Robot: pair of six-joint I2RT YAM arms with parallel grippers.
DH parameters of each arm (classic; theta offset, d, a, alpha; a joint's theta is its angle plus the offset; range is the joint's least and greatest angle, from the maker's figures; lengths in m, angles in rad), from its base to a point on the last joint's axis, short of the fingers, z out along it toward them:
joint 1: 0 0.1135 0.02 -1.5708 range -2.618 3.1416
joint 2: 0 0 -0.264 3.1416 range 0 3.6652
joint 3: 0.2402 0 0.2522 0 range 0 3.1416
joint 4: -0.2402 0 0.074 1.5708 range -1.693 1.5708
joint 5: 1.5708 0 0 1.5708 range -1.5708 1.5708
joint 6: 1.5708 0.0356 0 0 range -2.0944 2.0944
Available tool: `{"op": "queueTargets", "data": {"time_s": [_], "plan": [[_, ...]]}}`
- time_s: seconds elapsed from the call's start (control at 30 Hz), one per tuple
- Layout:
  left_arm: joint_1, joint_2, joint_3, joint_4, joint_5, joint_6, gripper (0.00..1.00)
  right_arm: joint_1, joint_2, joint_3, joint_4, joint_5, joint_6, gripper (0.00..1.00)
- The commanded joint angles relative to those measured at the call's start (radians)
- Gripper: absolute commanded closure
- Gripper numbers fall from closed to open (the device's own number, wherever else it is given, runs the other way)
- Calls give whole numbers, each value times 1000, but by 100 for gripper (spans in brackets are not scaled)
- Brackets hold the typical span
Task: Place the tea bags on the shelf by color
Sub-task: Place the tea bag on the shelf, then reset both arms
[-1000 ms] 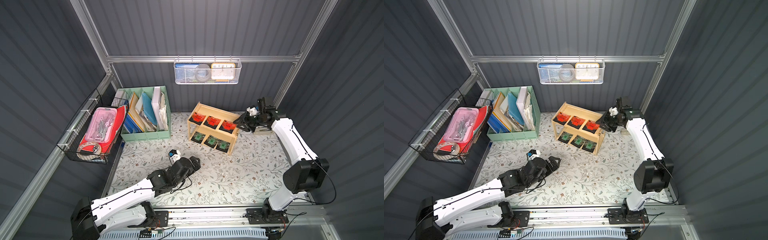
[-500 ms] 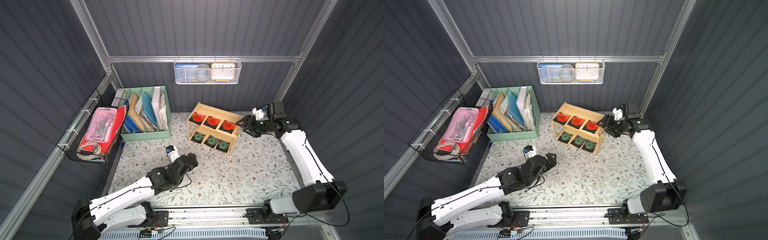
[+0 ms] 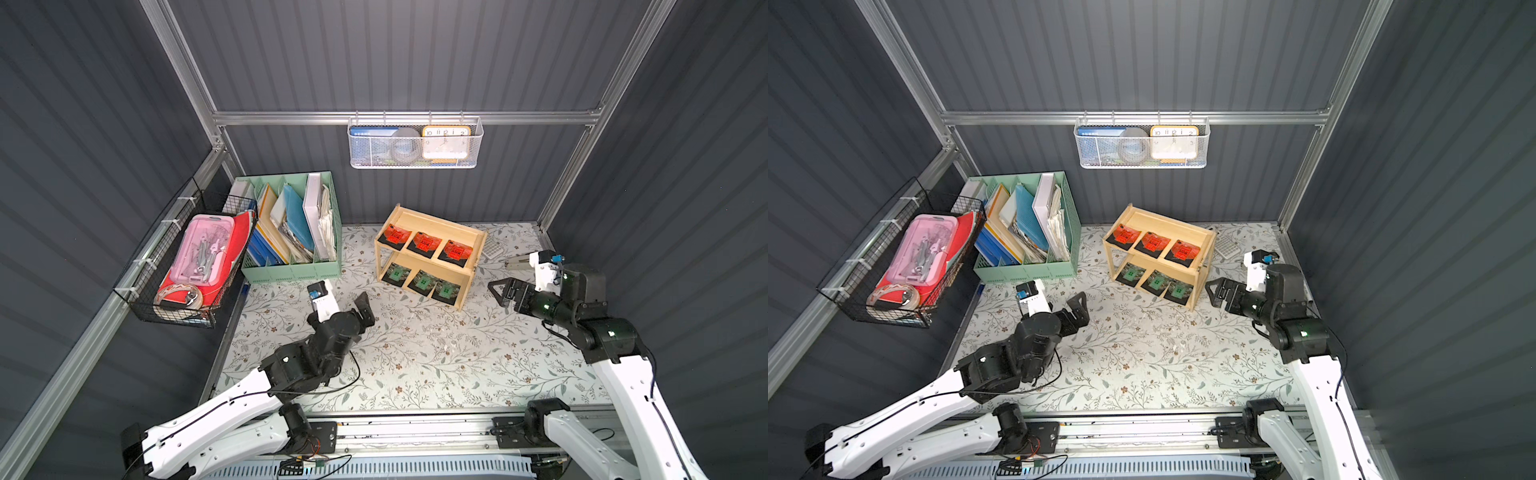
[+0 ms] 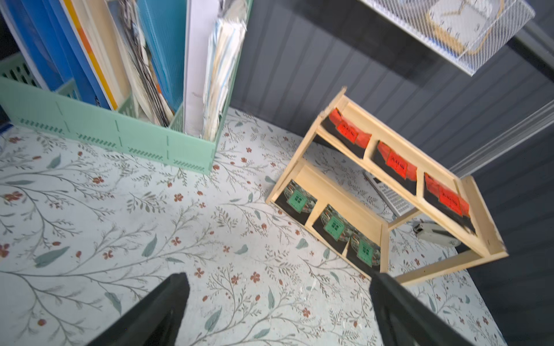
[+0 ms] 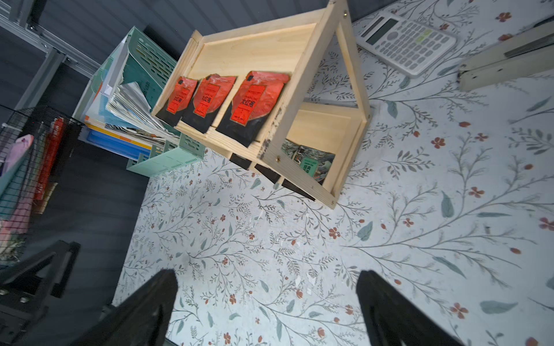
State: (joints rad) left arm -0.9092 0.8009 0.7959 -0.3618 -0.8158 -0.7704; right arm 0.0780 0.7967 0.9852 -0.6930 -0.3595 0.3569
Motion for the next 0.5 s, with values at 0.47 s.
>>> {"op": "queueTargets", "data": {"time_s": [0.47], "plan": [[434, 167, -82, 366, 296, 400, 0, -4, -192, -253, 110, 277, -77, 1]]}}
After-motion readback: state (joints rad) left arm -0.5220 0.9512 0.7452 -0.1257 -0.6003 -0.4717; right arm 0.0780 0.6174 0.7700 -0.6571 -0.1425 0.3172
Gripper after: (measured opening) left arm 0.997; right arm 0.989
